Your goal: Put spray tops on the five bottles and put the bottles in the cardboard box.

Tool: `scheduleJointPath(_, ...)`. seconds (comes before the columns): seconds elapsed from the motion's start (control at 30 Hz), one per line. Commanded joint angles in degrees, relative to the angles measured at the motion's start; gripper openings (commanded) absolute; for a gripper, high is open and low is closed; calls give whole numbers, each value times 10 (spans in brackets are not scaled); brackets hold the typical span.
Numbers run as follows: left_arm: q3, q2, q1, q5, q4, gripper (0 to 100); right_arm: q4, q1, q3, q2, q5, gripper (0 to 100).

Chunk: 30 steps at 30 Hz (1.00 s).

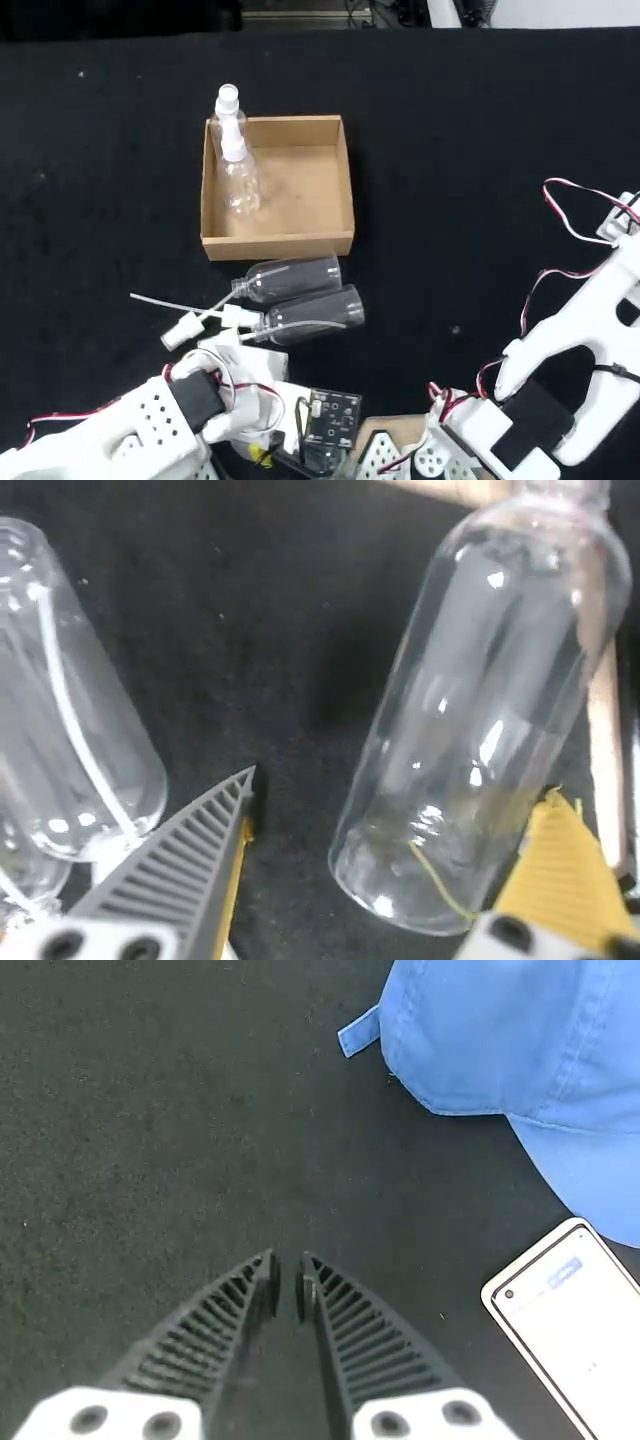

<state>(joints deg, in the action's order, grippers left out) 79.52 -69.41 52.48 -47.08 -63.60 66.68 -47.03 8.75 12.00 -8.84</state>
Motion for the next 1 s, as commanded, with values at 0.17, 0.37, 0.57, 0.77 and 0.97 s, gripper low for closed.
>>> scheduleJointPath(0.17, -72, -6, 8, -2, -61, 320, 0, 23, -21, 3, 0, 15)
scheduleJointPath(0.37, -73, -6, 68, 45, -61, 278, 0, 24, -22, 2, 1, 15)
scheduleJointPath(0.57, -75, -6, 54, 46, -67, 303, 3, 24, -22, 2, -1, 15)
scheduleJointPath(0.77, -68, -6, 35, 46, -31, 307, 3, 24, -22, 2, 1, 15)
scheduleJointPath(0.97, -46, 1, 35, 43, 46, 308, 4, 24, -21, 2, 1, 15)
